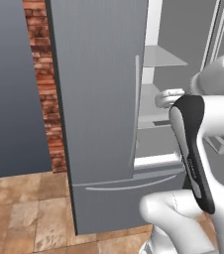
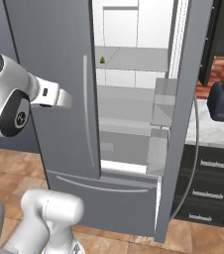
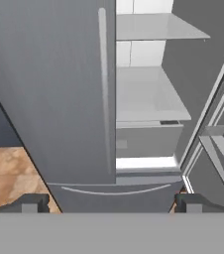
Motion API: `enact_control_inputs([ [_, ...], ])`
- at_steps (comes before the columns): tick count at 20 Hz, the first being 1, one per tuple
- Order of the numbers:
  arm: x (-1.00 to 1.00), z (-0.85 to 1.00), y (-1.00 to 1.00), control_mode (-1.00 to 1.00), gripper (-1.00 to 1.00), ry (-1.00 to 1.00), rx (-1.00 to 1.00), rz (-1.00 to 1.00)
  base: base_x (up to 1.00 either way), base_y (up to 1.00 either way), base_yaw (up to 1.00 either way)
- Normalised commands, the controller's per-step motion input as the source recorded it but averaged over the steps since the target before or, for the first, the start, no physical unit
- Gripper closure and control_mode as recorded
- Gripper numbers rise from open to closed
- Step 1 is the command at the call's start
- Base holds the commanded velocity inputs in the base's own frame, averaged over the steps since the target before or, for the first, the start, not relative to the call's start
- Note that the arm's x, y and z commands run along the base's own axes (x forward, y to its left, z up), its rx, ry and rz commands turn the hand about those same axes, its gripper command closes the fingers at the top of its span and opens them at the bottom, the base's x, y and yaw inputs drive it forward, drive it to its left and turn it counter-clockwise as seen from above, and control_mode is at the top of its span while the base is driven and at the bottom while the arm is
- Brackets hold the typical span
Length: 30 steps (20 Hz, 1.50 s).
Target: There is a bowl on the dining counter. Grab a lemon wedge from the fridge and place it in the bowl. Then get the liquor bottle and glass cup from the cabinet and place them next to the bowl.
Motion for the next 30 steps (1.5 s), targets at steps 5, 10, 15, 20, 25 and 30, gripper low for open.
enact_control_inputs([
  [5,0.64,0.0,0.09,-1.0,-1.0,0.0,0.0,0.02,0.0,0.0,0.0],
  [10,0.65,-0.01,0.11,-1.0,-1.0,0.01,0.0,0.0,0.0,0.0,0.0],
  [15,0.62,-0.19,0.09,-1.0,-1.0,0.0,0.0,0.0,0.0,0.0,0.0],
  [20,0.52,-0.36,0.0,-1.0,-1.0,0.0,0.0,0.0,0.0,0.0,0.0],
  [25,0.54,-0.29,0.0,-1.0,-1.0,0.0,0.0,0.0,0.0,0.0,0.0],
  [30,0.55,-0.19,0.0,-1.0,-1.0,0.0,0.0,0.0,0.0,0.0,0.0],
])
